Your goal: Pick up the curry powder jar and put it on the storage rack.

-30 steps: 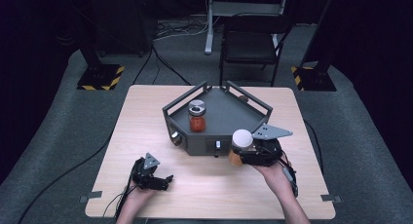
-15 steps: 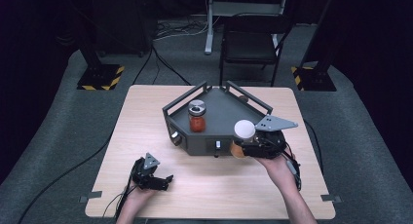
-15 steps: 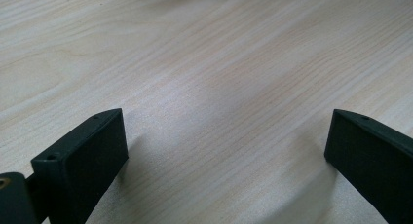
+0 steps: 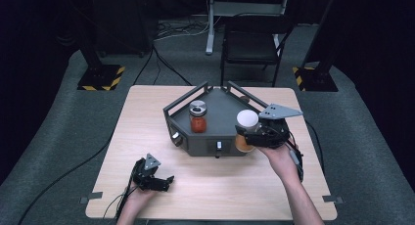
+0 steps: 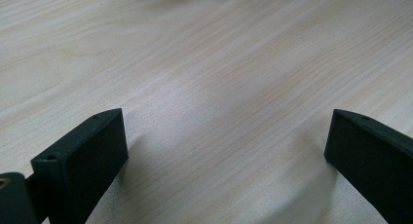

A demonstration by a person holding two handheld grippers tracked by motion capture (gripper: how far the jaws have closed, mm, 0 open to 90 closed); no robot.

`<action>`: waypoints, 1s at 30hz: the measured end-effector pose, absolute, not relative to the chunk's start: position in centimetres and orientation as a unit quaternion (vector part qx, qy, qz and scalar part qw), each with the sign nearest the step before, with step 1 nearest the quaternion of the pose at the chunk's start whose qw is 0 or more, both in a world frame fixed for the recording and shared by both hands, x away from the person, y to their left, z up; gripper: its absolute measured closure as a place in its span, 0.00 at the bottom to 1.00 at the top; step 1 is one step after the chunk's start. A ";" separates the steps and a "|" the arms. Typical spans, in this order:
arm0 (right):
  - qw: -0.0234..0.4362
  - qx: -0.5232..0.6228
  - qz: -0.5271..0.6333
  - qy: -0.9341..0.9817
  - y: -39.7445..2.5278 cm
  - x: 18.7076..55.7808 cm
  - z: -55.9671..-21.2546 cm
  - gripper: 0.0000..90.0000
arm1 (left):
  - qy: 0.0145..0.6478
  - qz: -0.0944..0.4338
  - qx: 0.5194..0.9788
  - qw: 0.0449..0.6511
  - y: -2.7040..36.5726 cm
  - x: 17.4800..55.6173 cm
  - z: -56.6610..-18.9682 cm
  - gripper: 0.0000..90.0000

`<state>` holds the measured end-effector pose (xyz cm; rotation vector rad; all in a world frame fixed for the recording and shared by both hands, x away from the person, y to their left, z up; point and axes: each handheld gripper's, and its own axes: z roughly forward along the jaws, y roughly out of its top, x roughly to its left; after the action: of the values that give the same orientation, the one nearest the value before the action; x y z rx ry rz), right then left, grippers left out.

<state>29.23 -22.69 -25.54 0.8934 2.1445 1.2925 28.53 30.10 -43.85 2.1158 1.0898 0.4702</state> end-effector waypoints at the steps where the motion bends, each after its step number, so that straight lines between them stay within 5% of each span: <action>1: 0.241 0.327 0.472 0.783 -22.6 29.3 -25.4 0.36 | 0.421 0.181 0.817 0.350 30.1 28.5 -43.9 0.02; 30: 0.271 0.360 0.452 0.770 -19.8 33.7 -24.2 0.36 | 0.420 0.181 0.817 0.350 30.1 28.6 -43.9 0.02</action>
<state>33.68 -19.76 -24.23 0.9682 2.0740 1.2160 28.56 30.12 -43.85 2.1166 1.0881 0.4691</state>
